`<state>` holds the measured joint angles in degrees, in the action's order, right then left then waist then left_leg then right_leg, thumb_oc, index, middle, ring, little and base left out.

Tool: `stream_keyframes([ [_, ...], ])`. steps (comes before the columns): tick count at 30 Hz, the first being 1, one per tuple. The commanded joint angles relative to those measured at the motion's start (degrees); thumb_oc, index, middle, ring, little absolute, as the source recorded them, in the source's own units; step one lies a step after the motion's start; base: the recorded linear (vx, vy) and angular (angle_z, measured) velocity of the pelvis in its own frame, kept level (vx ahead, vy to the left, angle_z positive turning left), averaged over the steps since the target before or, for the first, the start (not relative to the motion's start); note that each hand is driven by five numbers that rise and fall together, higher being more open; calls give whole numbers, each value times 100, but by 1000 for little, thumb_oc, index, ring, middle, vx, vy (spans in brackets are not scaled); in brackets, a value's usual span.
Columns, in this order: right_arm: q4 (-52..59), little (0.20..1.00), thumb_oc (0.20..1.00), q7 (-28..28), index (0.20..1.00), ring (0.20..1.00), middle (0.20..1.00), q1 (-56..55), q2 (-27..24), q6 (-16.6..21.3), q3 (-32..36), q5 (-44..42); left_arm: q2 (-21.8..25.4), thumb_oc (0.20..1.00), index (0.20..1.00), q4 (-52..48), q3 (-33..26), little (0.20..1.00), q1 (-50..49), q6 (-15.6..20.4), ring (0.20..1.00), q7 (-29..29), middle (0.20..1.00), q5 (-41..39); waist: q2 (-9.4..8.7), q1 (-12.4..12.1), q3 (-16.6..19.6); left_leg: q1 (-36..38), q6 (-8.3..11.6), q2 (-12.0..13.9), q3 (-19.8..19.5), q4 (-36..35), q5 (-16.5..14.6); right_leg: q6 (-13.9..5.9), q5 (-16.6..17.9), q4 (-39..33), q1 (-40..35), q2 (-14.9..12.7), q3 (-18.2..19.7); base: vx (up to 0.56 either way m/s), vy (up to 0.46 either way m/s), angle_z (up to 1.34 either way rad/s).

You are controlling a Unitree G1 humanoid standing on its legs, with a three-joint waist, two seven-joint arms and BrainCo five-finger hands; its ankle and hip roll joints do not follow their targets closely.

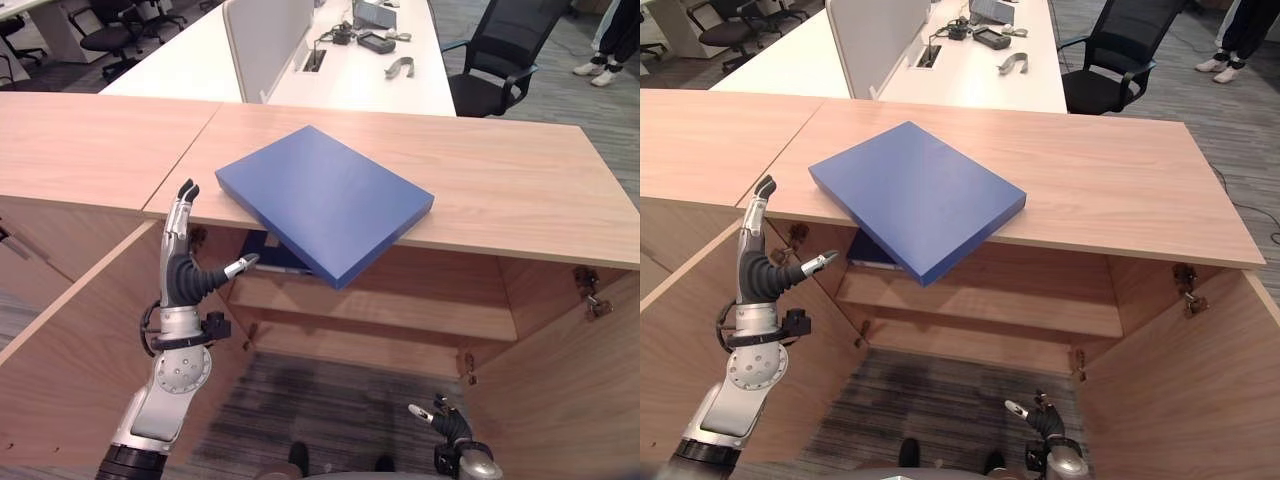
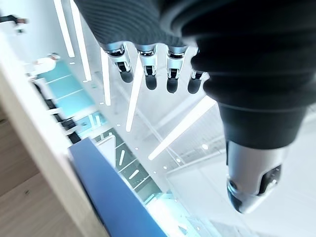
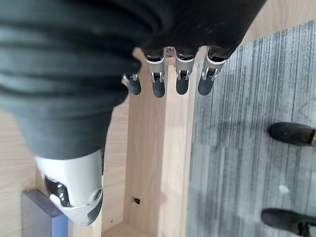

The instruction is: Put the empty folder in the office cabinet

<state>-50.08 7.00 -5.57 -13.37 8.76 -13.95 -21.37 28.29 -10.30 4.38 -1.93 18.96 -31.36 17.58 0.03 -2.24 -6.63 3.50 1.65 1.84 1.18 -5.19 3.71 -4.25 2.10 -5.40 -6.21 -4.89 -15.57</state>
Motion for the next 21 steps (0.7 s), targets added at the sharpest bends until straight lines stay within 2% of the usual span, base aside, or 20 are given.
stream_keyframes([
  [1, -14, 1000, 1000, 36, 1000, 1000, 1000, 357, 54, 317, -280, -30, 447, 1000, 1000, -220, -92, 1000, 594, 251, 1000, -161, 1000, 646, -156, 1, -72, 315, 268, 38, 69, 19, -501, -398, -440, 40, -398, -46, 194, 0, 0, 0],
  [14, 113, 1000, 1000, -167, 1000, 1000, 1000, 410, -69, 426, -417, -41, 1804, 1000, 1000, 301, 606, 1000, 1463, 41, 1000, -179, 1000, 2117, -44, 189, 8, 380, 281, 35, 146, 19, -559, -441, -424, 40, -380, -49, 282, 1, 5, -2],
  [21, 45, 1000, 1000, -198, 1000, 1000, 1000, 364, -38, 455, -334, -219, 2021, 1000, 1000, 609, 823, 1000, 1631, -23, 1000, -167, 1000, 2344, -41, 246, 38, 401, 274, 33, 191, 19, -577, -459, -407, 40, -357, -51, 335, -6, 17, -8],
])
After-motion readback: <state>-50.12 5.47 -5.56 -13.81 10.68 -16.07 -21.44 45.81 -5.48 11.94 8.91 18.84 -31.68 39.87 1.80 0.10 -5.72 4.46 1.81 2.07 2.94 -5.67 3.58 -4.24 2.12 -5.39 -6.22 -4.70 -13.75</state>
